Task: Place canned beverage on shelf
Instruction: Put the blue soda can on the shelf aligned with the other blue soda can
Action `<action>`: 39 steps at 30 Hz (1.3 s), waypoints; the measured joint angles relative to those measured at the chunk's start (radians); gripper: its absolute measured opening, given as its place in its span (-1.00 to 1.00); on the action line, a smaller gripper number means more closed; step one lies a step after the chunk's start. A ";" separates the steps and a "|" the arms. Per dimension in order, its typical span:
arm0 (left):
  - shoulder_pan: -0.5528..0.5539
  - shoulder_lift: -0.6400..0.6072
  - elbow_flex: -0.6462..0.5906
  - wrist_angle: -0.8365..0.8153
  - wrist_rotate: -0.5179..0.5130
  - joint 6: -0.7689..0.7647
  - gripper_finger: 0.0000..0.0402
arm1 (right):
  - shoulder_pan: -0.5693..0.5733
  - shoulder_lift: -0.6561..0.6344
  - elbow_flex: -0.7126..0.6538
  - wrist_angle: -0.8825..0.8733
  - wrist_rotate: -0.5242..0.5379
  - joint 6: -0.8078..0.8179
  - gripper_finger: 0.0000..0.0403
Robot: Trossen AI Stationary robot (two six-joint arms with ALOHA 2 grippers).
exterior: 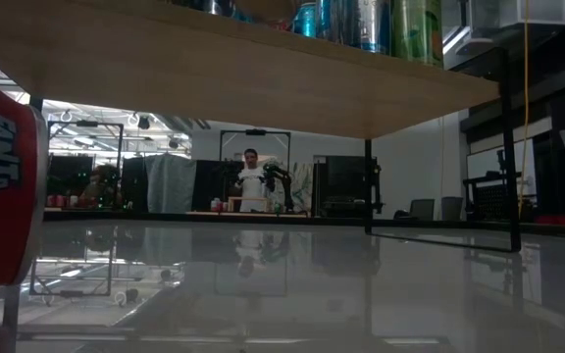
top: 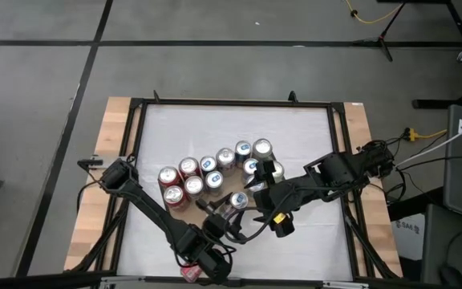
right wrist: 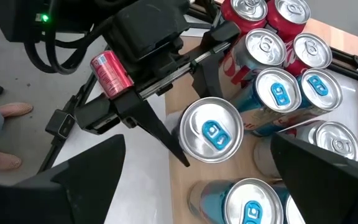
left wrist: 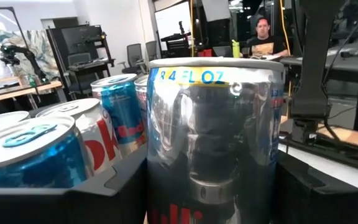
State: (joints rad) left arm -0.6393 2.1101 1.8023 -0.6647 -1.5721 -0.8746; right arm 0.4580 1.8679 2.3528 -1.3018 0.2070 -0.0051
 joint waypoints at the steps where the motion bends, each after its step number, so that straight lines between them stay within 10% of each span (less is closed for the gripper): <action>1: 0.001 0.000 0.000 0.000 0.001 0.010 0.14 | 0.000 0.000 0.000 0.000 0.000 0.000 0.94; 39: -0.017 0.000 0.000 0.000 -0.002 0.013 0.15 | -0.075 0.118 0.000 0.003 -0.017 -0.055 0.94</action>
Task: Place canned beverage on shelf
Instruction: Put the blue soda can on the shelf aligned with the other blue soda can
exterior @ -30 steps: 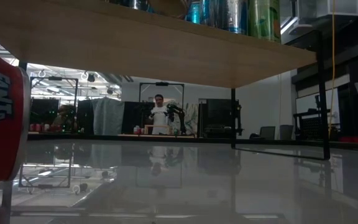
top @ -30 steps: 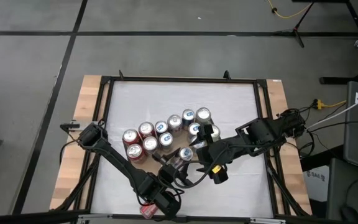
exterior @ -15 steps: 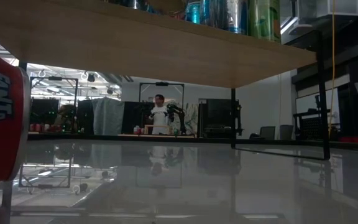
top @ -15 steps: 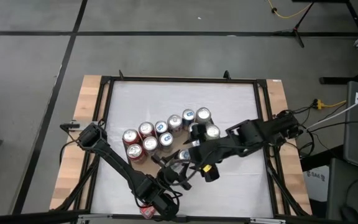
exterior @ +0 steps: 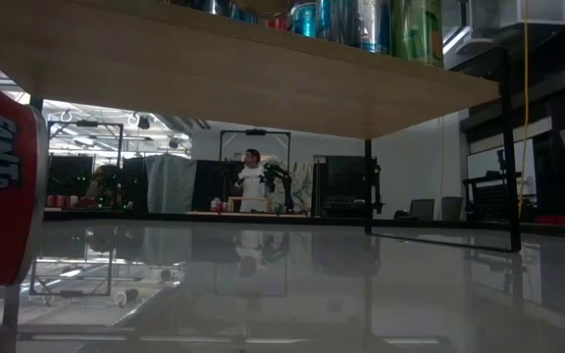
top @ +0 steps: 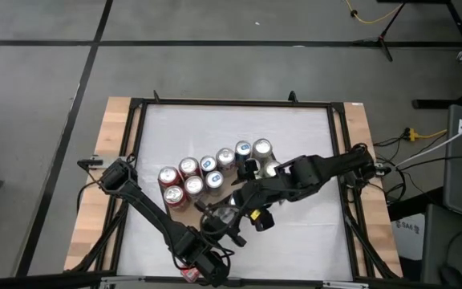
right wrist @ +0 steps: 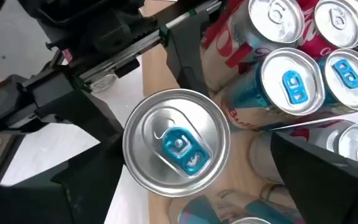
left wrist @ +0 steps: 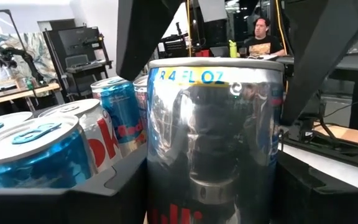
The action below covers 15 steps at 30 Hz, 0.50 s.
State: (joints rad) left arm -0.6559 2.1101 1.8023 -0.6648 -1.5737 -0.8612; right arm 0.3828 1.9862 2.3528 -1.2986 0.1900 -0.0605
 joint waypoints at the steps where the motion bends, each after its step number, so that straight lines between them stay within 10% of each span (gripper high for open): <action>1: 0.000 0.000 0.000 0.000 0.000 0.000 0.15 | 0.000 0.001 0.000 -0.002 0.001 0.000 0.94; 15: -0.002 0.000 -0.001 0.000 0.006 0.010 0.15 | 0.003 0.040 0.001 -0.007 -0.025 -0.012 0.78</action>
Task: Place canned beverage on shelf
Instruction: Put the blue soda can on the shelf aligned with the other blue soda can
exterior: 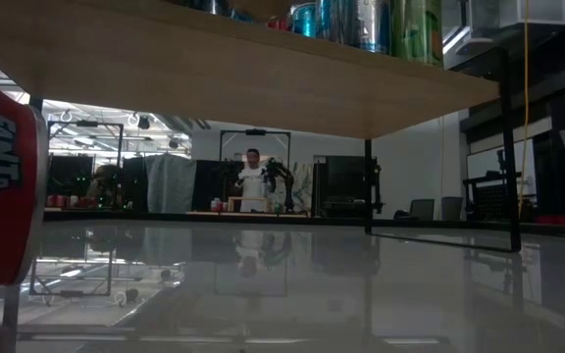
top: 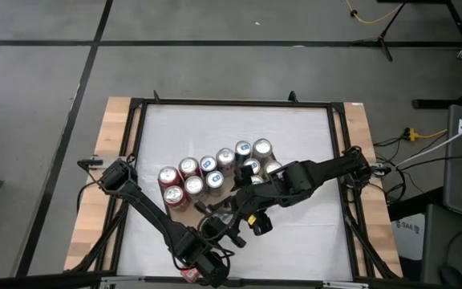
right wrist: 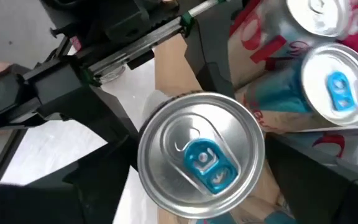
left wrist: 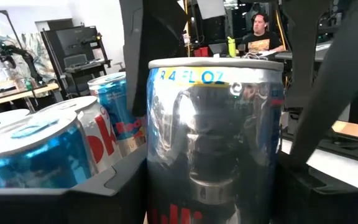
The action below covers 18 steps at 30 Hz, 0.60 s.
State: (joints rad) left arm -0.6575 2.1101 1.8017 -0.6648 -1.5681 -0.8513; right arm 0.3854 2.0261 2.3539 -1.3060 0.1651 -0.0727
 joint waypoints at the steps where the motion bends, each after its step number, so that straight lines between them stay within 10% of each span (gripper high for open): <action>1: 0.000 0.001 -0.001 0.001 0.000 0.000 0.15 | 0.000 0.001 0.000 -0.001 0.000 -0.010 0.72; 12: 0.000 0.001 -0.001 0.000 0.014 0.002 0.15 | 0.000 0.001 -0.001 0.011 -0.009 -0.015 0.10; 18: 0.001 0.001 -0.001 0.000 0.015 0.002 0.15 | 0.000 0.001 -0.001 0.011 -0.008 -0.015 0.14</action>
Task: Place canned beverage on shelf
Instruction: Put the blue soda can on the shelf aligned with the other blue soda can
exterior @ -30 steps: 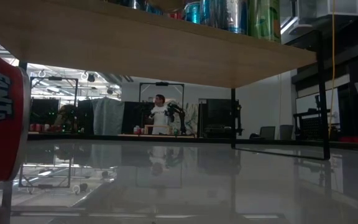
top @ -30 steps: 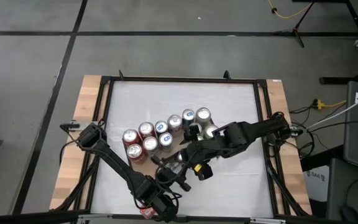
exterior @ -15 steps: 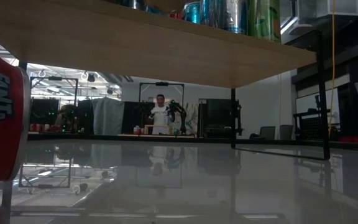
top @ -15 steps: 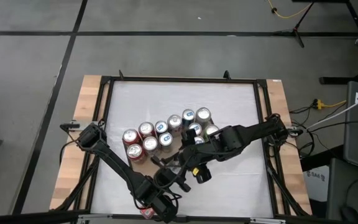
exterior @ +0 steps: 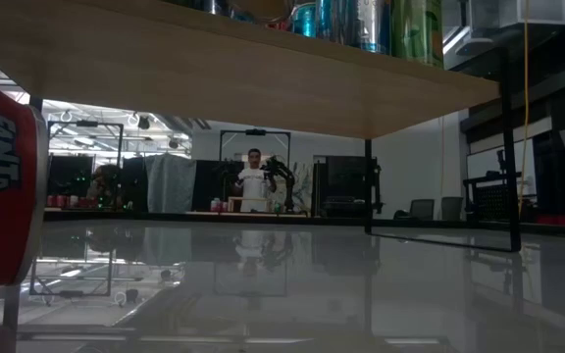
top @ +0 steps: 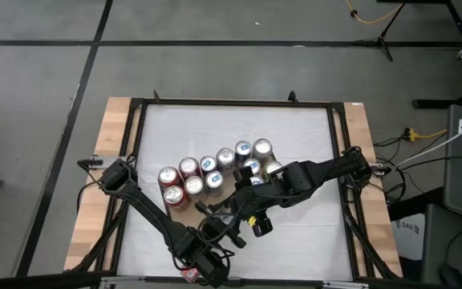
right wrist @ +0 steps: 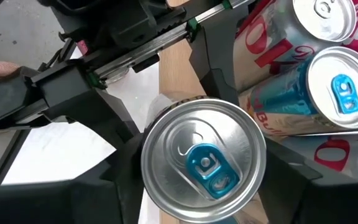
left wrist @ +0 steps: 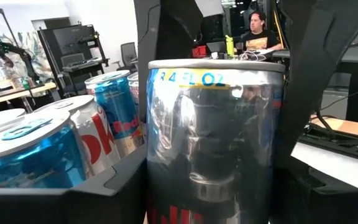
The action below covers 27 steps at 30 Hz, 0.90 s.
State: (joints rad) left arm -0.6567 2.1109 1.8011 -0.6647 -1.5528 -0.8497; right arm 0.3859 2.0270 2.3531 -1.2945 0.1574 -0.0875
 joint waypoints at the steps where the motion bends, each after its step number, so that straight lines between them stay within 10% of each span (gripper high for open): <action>1: 0.000 0.000 0.000 0.000 0.000 0.000 0.15 | 0.000 0.000 0.000 0.000 0.000 0.000 0.17; 19: 0.002 0.000 0.000 0.000 0.022 -0.004 0.16 | 0.000 0.000 -0.001 -0.003 0.005 0.001 0.13; 27: 0.002 -0.001 0.001 0.007 0.036 -0.008 0.49 | -0.001 0.000 -0.001 0.003 0.009 -0.001 0.13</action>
State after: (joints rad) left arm -0.6548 2.1097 1.8023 -0.6579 -1.5170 -0.8581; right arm 0.3851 2.0274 2.3524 -1.2915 0.1665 -0.0887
